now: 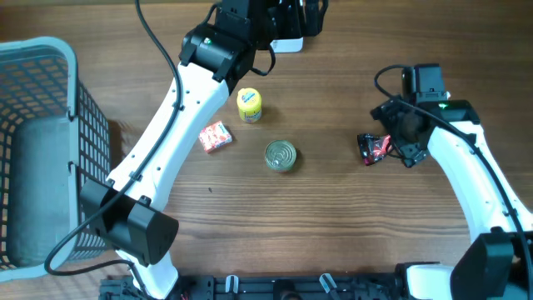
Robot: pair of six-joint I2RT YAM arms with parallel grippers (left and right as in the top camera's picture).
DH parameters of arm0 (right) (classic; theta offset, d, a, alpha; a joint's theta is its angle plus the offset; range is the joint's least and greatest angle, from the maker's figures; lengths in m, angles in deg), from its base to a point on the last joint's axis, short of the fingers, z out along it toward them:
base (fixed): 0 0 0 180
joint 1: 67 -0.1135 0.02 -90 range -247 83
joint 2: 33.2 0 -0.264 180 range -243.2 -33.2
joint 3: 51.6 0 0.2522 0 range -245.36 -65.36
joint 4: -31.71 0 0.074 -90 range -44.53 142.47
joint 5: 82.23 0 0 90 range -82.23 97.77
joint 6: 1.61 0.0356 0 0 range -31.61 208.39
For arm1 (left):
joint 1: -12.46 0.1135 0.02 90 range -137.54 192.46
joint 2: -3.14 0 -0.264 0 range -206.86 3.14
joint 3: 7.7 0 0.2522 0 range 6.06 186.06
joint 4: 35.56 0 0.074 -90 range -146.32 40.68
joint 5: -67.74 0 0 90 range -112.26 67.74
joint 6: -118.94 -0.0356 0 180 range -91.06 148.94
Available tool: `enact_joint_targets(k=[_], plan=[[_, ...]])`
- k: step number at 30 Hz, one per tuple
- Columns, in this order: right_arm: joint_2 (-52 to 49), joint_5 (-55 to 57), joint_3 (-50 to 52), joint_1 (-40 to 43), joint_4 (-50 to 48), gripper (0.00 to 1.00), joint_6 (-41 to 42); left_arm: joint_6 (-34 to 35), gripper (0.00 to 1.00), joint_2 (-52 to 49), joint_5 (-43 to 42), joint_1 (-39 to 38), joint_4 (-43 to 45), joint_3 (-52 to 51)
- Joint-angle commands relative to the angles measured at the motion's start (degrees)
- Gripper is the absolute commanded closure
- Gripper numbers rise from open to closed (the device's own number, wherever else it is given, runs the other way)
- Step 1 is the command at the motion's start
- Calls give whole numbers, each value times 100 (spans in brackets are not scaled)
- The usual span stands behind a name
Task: Scan the item barcode
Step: 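Grasp the packet with the right gripper and open the left gripper, then carry the packet to the right table edge and release it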
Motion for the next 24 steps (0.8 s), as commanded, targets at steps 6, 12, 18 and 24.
enact_joint_targets(k=[6, 12, 18, 24], plan=[[-1176, 271, -105, -9, 39, 9, 352, -138, 0, 188, 157, 48, -149, 37], [-1283, 828, -105, -7, -63, 19, 341, -138, 0, 188, 315, 48, -339, 37], [-1486, 951, -105, -7, -260, 27, 350, -138, 0, 188, 507, 48, -387, 37], [-1862, 949, -105, -9, -334, 28, 345, -138, 0, 188, 509, 48, -385, 37]])
